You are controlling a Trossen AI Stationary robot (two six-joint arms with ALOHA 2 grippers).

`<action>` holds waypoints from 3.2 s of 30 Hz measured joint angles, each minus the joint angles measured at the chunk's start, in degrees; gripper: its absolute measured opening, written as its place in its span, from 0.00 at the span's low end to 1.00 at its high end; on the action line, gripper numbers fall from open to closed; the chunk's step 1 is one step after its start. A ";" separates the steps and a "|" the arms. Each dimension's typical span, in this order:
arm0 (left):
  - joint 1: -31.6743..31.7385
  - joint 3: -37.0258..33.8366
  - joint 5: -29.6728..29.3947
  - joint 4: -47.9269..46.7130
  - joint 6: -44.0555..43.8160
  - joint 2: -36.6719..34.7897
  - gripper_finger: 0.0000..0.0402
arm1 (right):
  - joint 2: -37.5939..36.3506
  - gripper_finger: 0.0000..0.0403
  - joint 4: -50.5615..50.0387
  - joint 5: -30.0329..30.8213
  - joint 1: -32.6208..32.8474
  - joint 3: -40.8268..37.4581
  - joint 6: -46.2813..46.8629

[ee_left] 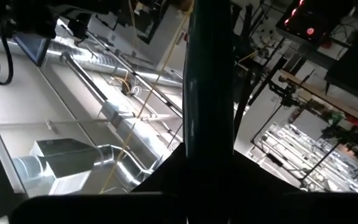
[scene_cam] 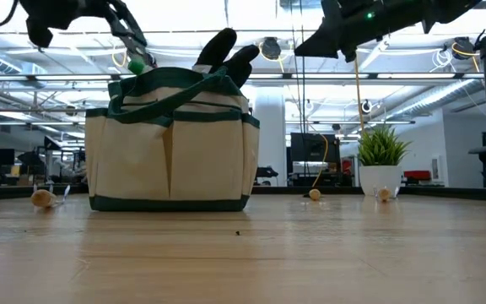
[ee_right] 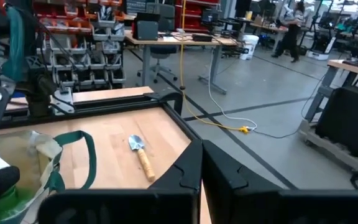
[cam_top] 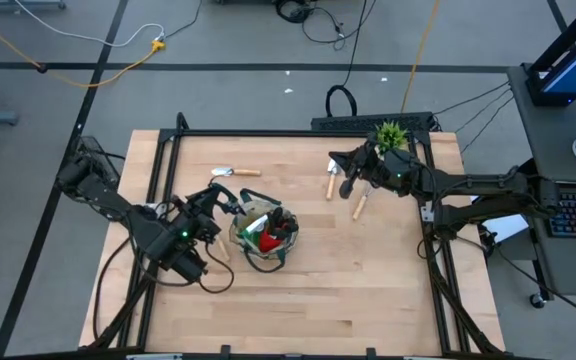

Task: Pick & Place Garden tools in Gardening bag
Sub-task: Put the green shear scissors into the brown gardening bag

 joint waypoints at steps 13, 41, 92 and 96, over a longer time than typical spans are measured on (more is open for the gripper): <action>0.67 0.00 5.77 4.54 5.53 0.00 0.15 | 0.00 0.00 0.01 -0.43 0.02 0.00 3.83; 7.35 -5.35 10.43 21.87 20.48 0.02 0.32 | 0.00 0.00 0.00 -0.42 2.64 0.00 3.10; 11.01 -3.69 45.89 33.73 -101.16 -27.60 0.44 | 0.00 0.00 0.30 -0.35 2.64 0.00 3.65; 10.63 -3.69 47.04 31.43 -111.27 -27.22 0.44 | 0.00 0.00 1.27 -0.35 2.64 0.00 3.53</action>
